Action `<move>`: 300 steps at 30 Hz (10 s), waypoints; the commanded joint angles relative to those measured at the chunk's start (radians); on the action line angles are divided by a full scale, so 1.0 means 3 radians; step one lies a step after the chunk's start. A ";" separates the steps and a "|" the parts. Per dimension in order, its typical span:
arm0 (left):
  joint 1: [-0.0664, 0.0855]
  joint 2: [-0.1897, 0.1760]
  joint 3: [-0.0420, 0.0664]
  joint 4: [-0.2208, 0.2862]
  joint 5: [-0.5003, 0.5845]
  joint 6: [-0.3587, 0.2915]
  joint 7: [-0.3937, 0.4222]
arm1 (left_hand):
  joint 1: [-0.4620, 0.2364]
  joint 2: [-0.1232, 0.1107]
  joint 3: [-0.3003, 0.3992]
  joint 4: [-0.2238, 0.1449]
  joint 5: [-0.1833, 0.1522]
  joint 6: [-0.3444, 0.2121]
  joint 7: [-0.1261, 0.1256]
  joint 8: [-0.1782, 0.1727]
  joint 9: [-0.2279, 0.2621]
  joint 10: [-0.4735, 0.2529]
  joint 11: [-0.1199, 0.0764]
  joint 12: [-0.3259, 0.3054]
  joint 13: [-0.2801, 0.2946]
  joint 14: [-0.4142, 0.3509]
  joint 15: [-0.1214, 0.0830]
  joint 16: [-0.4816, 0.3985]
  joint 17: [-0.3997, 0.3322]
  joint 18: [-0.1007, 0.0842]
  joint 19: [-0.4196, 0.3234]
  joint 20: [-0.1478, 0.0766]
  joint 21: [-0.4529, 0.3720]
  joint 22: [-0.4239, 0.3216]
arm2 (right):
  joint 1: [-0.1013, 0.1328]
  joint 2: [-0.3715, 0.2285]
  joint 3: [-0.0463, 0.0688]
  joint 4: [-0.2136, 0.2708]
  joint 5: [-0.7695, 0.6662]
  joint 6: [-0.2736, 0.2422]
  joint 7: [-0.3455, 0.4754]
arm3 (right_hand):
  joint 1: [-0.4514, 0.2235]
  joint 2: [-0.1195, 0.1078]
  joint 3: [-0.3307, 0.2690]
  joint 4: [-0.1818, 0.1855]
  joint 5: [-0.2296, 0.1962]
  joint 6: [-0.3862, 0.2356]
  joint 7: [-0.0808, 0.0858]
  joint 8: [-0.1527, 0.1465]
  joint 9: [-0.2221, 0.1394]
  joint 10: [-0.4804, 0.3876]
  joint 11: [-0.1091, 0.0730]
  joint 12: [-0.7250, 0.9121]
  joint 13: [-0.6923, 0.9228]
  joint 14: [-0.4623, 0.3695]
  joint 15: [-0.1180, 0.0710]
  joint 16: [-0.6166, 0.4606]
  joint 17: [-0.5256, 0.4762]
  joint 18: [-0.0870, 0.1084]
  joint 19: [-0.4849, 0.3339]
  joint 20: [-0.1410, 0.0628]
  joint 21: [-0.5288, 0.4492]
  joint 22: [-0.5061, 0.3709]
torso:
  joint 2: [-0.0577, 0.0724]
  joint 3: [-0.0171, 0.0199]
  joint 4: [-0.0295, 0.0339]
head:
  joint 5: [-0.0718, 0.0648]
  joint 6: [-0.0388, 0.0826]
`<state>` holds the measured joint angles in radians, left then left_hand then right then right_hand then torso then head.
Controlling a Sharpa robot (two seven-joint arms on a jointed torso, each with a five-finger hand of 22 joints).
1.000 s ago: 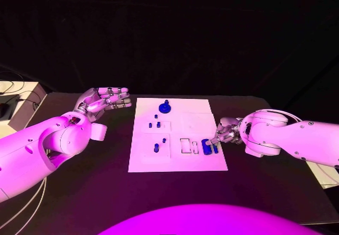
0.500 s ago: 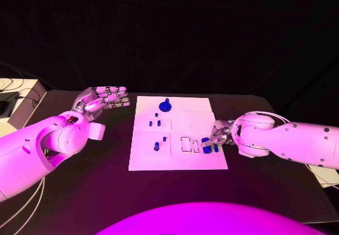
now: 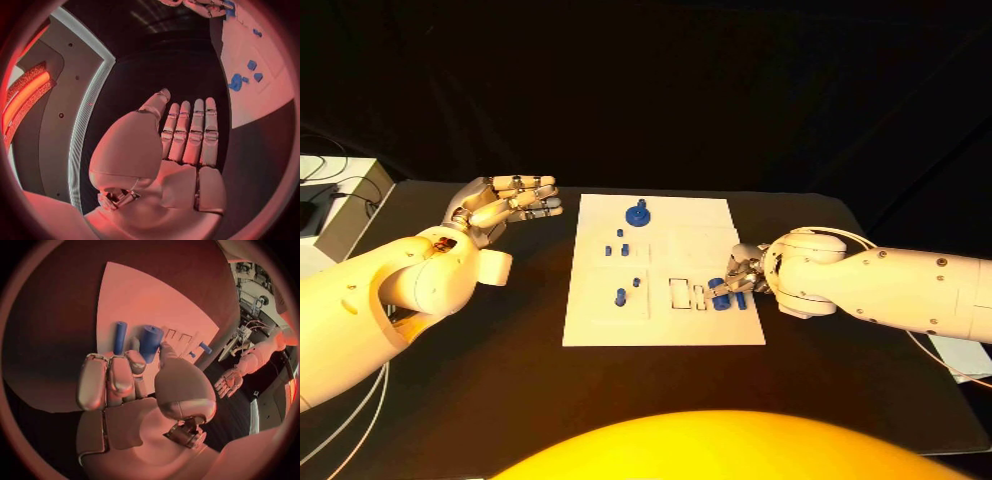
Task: Assemble the parts on the task board
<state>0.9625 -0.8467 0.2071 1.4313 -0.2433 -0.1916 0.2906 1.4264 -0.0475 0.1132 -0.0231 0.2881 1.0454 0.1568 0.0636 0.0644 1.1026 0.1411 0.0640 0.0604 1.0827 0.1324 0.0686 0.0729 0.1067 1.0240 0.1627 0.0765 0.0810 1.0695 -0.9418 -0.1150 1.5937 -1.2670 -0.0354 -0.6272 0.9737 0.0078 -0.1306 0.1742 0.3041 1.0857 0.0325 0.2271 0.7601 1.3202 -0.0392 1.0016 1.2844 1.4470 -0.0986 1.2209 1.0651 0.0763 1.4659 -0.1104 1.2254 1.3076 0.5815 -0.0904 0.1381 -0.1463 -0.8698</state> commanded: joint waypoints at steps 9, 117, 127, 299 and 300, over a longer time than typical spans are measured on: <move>-0.0003 -0.0001 0.0002 0.0010 0.0029 0.0064 0.0013 | 0.0001 -0.0013 -0.0019 0.0037 0.0008 -0.0022 0.0021 -0.0003 -0.0005 -0.0002 0.0003 -0.0005 -0.0004 0.0001 0.0002 0.0005 -0.0001 -0.0039 0.0023 -0.0002 0.0010 -0.0005 | -0.0054 0.0076 -0.0002 -0.0078 -0.0085 0.0043 -0.0013 | 0.0027 0.0010 -0.0005 -0.0021 0.0021 -0.0006 0.0010 -0.0021 0.0012 -0.0017 0.0007 -0.0025 -0.0013 0.0014 0.0012 -0.0013 -0.0006 -0.0036 0.0266 0.0007 -0.0031 0.0575 | 0.0000 -0.0015 0.0025 | -0.0023 -0.0009; -0.0003 -0.0019 0.0002 0.0012 0.0032 0.0079 -0.0029 | 0.0017 -0.0006 -0.0026 0.0058 0.0010 -0.0023 0.0027 -0.0001 -0.0004 -0.0002 0.0005 -0.0005 -0.0004 0.0005 0.0001 0.0006 -0.0001 -0.0037 0.0026 -0.0003 0.0011 -0.0005 | 0.0065 0.0269 -0.0013 0.0083 0.0662 -0.0311 -0.0121 | 0.0044 0.0141 -0.0045 -0.0387 0.0342 -0.0017 0.0013 -0.0022 0.0001 -0.0069 0.0008 -0.0119 -0.0118 0.0016 0.0012 -0.0068 0.0007 -0.0043 0.0265 0.0007 -0.0021 0.0581 | 0.0005 -0.0058 0.0111 | -0.0071 -0.0010; -0.0003 -0.0020 0.0002 0.0010 0.0033 0.0082 -0.0032 | 0.0017 -0.0006 -0.0026 0.0058 0.0010 -0.0023 0.0027 -0.0001 -0.0004 -0.0002 0.0005 -0.0005 -0.0004 0.0005 0.0001 0.0006 -0.0001 -0.0037 0.0026 -0.0003 0.0011 -0.0005 | 0.0057 0.0261 -0.0014 0.0121 0.0662 -0.0332 -0.0097 | 0.0053 0.0144 -0.0043 -0.0380 0.0337 -0.0012 0.0011 -0.0021 -0.0001 -0.0068 0.0007 -0.0119 -0.0121 0.0017 0.0012 -0.0068 0.0013 -0.0044 0.0265 0.0007 -0.0018 0.0583 | 0.0005 -0.0059 0.0115 | -0.0070 -0.0010; -0.0086 -0.0017 0.0001 -0.0011 0.0059 0.0101 0.0011 | 0.0026 0.0007 -0.0044 0.0103 0.0008 0.0004 0.0012 0.0000 -0.0004 0.0020 -0.0005 -0.0005 -0.0004 0.0013 -0.0004 0.0008 0.0000 -0.0036 0.0031 -0.0003 0.0012 -0.0005 | 0.0038 -0.0496 0.0028 0.0081 0.0344 -0.0227 0.0478 | 0.0161 0.0081 0.0106 -0.0602 -0.0351 0.0074 0.0001 -0.0054 -0.0059 -0.0064 0.0002 -0.0164 -0.0158 0.0025 0.0009 -0.0094 0.0083 -0.0057 0.0266 0.0004 0.0025 0.0595 | -0.0005 -0.0063 0.0114 | -0.0189 -0.0003; -0.0086 -0.0017 0.0001 -0.0011 0.0060 0.0100 0.0012 | 0.0026 0.0007 -0.0044 0.0103 0.0008 0.0004 0.0012 0.0000 -0.0004 0.0020 -0.0005 -0.0005 -0.0004 0.0013 -0.0004 0.0008 0.0000 -0.0036 0.0031 -0.0003 0.0012 -0.0005 | 0.0030 -0.0495 0.0027 0.0080 0.0314 -0.0207 0.0438 | 0.0165 0.0082 0.0106 -0.0603 -0.0342 0.0075 0.0001 -0.0057 -0.0060 -0.0064 0.0002 -0.0168 -0.0159 0.0025 0.0009 -0.0095 0.0082 -0.0057 0.0266 0.0004 0.0027 0.0595 | -0.0005 -0.0063 0.0115 | -0.0197 -0.0006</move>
<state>0.9377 -0.8542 0.2069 1.4269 -0.2327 -0.1785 0.2745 1.4264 -0.0475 0.0996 0.0015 0.2881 1.0420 0.1603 0.0636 0.0644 1.1026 0.1411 0.0640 0.0604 1.0827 0.1324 0.0685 0.0729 0.1067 1.0239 0.1627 0.0765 0.0804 1.0817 -1.0909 -0.1066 1.6182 -1.0877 -0.1513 -0.4186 1.0211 0.0238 -0.0952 -0.0057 0.1957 1.1024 0.0340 0.2164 0.7430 1.2977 -0.0401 0.9553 1.2364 1.4540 -0.0985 1.1898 1.0897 0.0764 1.4659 -0.1103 1.2284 1.3080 0.5805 -0.1091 0.1710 -0.1995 -0.8700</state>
